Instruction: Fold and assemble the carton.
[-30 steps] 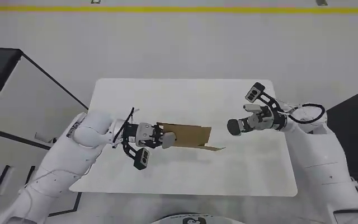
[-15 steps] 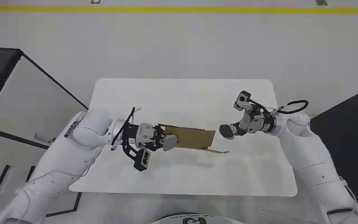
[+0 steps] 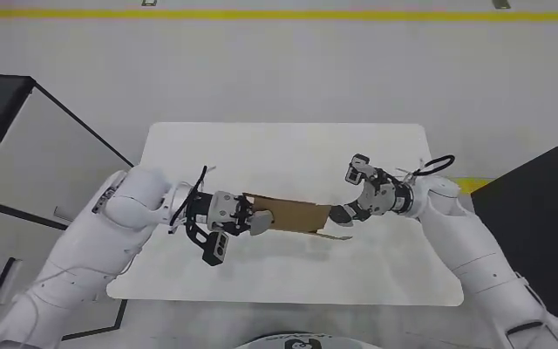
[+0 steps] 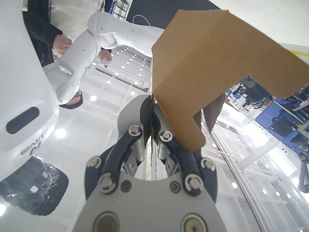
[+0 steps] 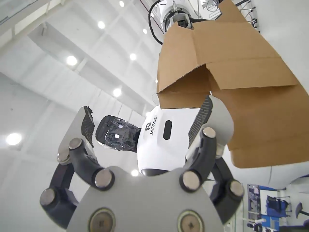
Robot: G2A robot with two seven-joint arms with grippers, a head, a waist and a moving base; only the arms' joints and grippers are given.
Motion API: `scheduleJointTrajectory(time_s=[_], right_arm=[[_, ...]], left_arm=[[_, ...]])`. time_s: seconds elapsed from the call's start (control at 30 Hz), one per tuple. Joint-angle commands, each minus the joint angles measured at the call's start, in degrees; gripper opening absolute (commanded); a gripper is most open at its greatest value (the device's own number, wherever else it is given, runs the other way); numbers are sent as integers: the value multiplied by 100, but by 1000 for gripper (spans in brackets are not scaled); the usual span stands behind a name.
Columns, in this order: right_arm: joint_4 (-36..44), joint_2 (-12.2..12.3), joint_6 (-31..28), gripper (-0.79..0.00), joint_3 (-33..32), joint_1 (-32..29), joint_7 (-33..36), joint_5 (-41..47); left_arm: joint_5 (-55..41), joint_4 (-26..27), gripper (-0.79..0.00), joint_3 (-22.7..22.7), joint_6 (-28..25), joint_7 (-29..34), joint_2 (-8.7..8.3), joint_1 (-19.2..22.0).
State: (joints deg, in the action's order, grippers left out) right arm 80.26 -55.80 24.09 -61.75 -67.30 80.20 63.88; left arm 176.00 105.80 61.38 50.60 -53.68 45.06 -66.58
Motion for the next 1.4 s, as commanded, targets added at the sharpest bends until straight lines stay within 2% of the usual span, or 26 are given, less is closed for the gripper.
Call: scheduleJointTrajectory(time_s=[0.0,0.13,0.3,0.47,0.6,0.97,1.13,1.37], right_arm=[[-7,31,1,0,105,42,-1,63],[-65,99,-141,0,155,174,133,-161],[28,138,-1283,0,-47,156,165,-870],[165,137,-1566,0,-151,-13,378,-700],[324,149,-1949,0,-224,-71,501,-956],[936,203,-3088,-15,-498,-302,51,-2083],[1147,218,-3439,-86,-554,-387,-101,-2553],[1376,222,-3718,-271,-558,-485,-211,-2898]], left_arm=[[0,6,-785,2,-3,-3,-13,9],[0,8,-785,-49,37,36,-25,-8],[0,-57,-785,-149,167,167,-5,-66],[0,-98,-785,-155,138,139,6,-86],[0,-150,-785,-153,119,169,38,-171],[0,-131,-785,-262,-155,121,103,-305],[0,-108,-785,-307,-242,119,118,-340],[0,-113,-785,-307,-395,102,119,-368]])
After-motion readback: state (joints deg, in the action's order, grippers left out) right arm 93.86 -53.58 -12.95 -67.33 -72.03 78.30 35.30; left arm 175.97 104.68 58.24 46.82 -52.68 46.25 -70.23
